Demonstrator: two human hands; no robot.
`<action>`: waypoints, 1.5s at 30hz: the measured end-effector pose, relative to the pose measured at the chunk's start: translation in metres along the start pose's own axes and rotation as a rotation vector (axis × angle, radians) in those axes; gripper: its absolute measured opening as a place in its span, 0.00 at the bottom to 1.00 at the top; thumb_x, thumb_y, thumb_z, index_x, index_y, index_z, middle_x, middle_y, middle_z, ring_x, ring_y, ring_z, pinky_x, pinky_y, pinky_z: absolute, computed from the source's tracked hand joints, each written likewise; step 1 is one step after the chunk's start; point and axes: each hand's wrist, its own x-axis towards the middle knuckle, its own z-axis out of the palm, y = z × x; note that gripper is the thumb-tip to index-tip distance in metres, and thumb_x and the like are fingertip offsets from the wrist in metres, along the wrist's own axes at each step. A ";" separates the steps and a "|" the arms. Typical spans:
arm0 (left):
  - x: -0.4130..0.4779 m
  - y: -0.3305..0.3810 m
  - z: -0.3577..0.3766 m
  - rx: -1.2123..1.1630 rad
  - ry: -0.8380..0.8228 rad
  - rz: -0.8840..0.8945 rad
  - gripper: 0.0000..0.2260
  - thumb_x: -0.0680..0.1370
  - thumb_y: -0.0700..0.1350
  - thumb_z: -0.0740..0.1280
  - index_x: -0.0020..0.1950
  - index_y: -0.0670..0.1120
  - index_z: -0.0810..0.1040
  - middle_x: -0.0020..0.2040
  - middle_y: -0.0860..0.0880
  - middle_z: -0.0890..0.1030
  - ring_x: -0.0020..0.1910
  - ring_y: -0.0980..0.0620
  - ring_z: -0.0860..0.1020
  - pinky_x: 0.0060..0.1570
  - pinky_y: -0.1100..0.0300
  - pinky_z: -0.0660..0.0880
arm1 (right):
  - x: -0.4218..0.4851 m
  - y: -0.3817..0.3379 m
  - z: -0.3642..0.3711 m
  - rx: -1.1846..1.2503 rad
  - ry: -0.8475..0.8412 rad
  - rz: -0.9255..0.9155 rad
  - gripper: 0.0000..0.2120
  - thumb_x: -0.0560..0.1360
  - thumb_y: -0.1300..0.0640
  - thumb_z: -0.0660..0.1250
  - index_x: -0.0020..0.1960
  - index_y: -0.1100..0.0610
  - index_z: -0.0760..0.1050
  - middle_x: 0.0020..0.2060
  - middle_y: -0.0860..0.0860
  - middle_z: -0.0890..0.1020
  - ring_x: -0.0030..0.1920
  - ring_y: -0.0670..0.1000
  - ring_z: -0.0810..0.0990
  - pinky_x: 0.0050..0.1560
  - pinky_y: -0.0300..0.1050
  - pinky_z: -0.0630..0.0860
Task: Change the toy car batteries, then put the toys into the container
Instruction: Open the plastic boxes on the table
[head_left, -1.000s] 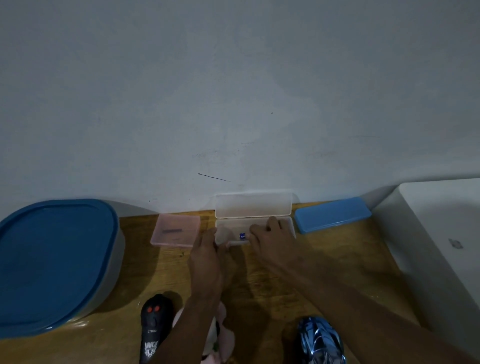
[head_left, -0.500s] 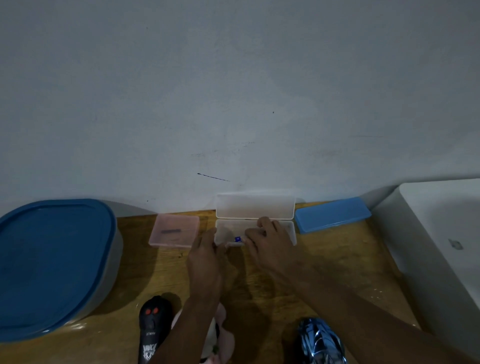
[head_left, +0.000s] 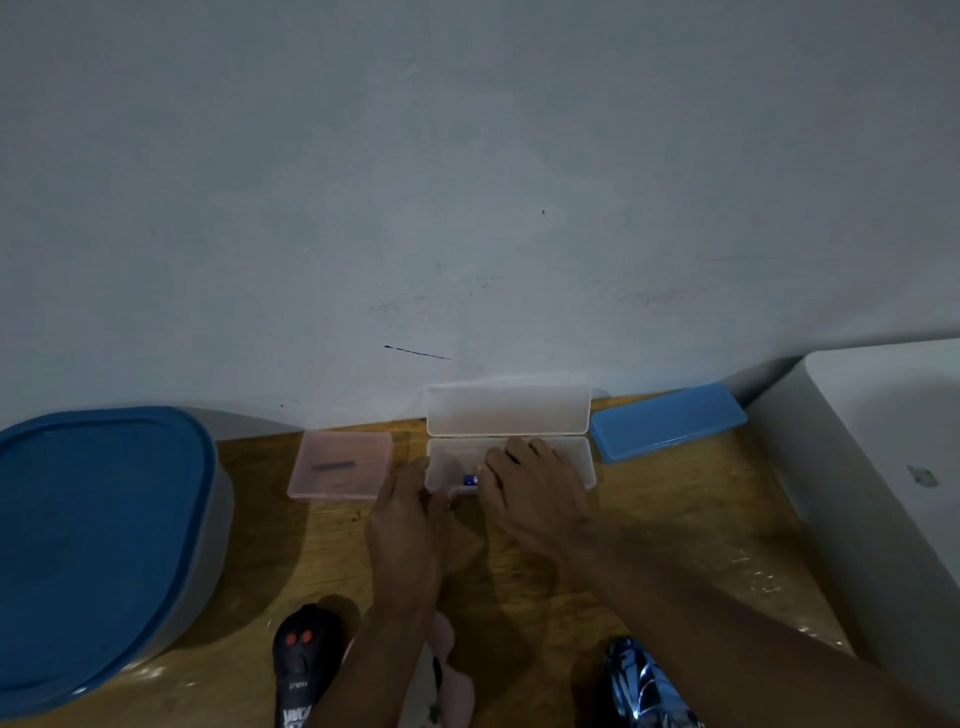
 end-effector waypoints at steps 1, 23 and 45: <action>-0.001 0.001 -0.002 -0.010 -0.001 0.012 0.14 0.74 0.40 0.72 0.60 0.44 0.79 0.50 0.45 0.83 0.46 0.47 0.81 0.43 0.56 0.78 | 0.001 0.000 -0.002 0.024 0.015 -0.002 0.15 0.77 0.45 0.52 0.46 0.51 0.74 0.42 0.50 0.81 0.40 0.50 0.78 0.45 0.47 0.79; 0.002 0.000 0.003 0.017 -0.058 -0.088 0.11 0.77 0.43 0.69 0.59 0.46 0.79 0.51 0.48 0.83 0.49 0.48 0.80 0.44 0.61 0.72 | -0.038 0.005 -0.037 0.156 -0.076 -0.163 0.09 0.78 0.45 0.61 0.53 0.49 0.72 0.43 0.49 0.82 0.42 0.47 0.79 0.44 0.40 0.76; 0.003 0.001 -0.001 -0.040 -0.056 -0.018 0.12 0.74 0.40 0.72 0.57 0.45 0.80 0.48 0.47 0.84 0.43 0.53 0.79 0.40 0.61 0.73 | -0.038 0.012 0.005 -0.074 0.022 -0.616 0.11 0.78 0.42 0.57 0.47 0.47 0.74 0.46 0.47 0.78 0.47 0.48 0.75 0.46 0.42 0.73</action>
